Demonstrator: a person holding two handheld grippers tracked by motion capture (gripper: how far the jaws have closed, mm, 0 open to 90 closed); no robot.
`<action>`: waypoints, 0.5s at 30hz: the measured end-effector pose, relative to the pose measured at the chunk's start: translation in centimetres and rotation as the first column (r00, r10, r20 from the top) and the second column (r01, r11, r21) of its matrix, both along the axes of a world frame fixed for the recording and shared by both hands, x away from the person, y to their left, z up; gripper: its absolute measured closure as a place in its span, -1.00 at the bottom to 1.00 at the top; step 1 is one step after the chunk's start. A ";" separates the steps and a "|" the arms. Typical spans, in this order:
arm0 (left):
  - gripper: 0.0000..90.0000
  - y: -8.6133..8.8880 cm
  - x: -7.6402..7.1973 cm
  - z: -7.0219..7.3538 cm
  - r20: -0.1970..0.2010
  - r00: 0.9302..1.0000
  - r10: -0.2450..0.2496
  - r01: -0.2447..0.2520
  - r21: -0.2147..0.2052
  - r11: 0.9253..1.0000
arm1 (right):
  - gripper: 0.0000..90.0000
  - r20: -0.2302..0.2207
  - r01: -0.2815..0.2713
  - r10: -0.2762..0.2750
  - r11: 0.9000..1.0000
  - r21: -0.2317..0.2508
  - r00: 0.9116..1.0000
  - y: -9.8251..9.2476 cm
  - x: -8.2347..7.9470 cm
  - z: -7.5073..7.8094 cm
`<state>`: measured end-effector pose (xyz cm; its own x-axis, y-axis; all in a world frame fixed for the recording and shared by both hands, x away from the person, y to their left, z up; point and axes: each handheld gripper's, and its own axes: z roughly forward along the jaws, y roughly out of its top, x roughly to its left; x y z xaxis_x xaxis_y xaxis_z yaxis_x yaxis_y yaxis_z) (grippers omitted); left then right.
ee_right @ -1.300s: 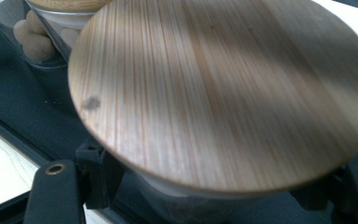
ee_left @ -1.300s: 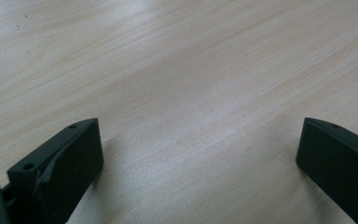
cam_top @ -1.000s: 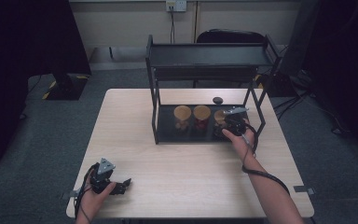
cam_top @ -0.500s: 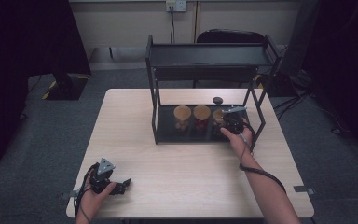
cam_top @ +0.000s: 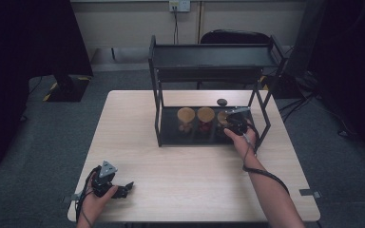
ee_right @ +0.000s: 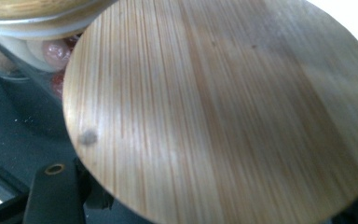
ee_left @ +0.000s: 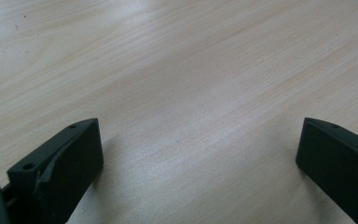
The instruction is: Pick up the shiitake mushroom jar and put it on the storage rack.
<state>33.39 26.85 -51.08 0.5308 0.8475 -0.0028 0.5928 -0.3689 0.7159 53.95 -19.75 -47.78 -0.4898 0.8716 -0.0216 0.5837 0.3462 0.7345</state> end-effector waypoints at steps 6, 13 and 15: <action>-1.00 0.0 0.0 0.0 0.000 1.000 0.000 0.000 0.000 1.000 | -0.43 -0.001 0.002 -0.002 1.000 -0.002 1.000 0.1 0.2 0.0; -1.00 0.0 0.0 0.0 0.000 1.000 0.000 0.000 0.000 1.000 | -0.44 0.003 0.001 -0.001 1.000 0.002 1.000 0.2 0.4 0.0; -1.00 0.0 0.0 0.0 0.001 1.000 0.000 0.000 0.000 1.000 | -0.44 0.004 0.001 -0.001 1.000 0.002 1.000 0.2 0.4 -0.1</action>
